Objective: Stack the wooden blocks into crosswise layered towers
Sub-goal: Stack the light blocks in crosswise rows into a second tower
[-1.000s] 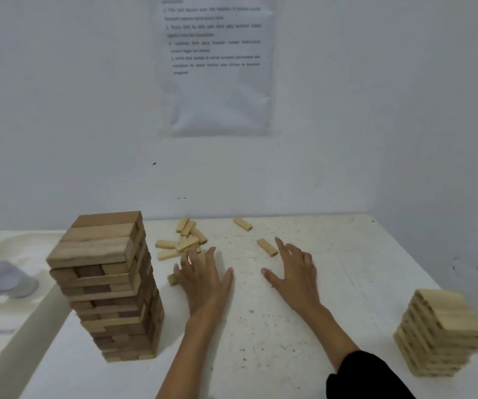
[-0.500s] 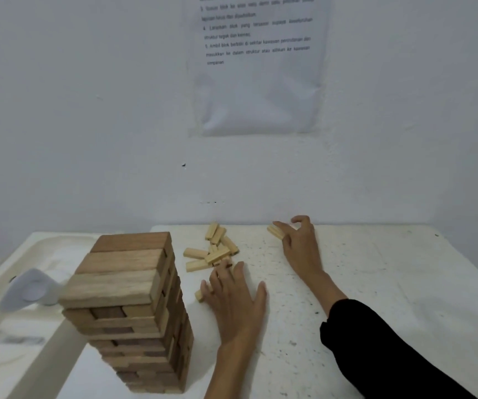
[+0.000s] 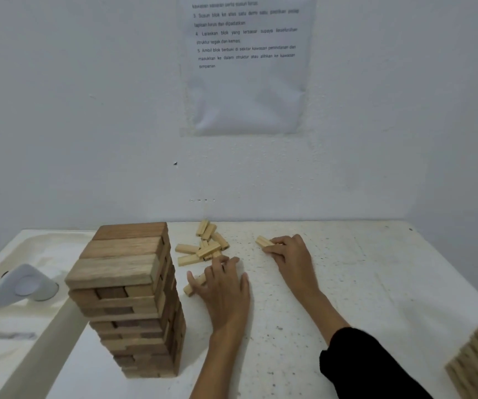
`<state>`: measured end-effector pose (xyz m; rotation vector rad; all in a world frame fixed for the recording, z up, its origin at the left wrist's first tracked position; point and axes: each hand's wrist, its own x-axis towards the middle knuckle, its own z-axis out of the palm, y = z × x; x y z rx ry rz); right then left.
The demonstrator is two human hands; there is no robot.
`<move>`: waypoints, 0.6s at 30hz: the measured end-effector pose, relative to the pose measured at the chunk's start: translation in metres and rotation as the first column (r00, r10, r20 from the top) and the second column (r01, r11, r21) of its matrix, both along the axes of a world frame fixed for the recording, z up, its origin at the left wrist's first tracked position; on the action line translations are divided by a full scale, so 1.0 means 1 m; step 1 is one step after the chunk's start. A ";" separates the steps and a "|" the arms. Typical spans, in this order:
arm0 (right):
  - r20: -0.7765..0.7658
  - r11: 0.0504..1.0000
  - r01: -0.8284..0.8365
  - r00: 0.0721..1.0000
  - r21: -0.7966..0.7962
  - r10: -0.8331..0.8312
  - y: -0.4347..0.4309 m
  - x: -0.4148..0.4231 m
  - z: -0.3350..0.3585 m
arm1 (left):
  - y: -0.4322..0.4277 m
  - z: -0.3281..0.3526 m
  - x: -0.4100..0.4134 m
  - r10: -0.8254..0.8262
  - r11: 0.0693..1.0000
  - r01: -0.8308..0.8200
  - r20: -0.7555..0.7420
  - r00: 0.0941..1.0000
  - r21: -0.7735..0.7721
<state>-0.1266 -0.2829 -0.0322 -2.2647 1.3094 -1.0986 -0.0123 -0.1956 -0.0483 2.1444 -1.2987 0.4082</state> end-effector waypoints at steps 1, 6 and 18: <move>0.017 1.000 0.010 1.000 -0.023 -0.009 0.013 -0.007 -0.001 | 0.001 0.002 -0.001 -0.014 1.000 0.014 -0.025 1.000 -0.016; 0.156 0.991 0.129 0.979 0.042 -0.134 0.075 -0.045 -0.005 | 0.012 0.013 -0.007 -0.135 0.991 0.131 -0.186 0.973 -0.036; 0.098 0.982 0.155 0.981 0.110 -0.166 0.148 -0.093 -0.007 | 0.070 0.014 -0.045 -0.407 0.911 0.407 -0.325 0.854 -0.071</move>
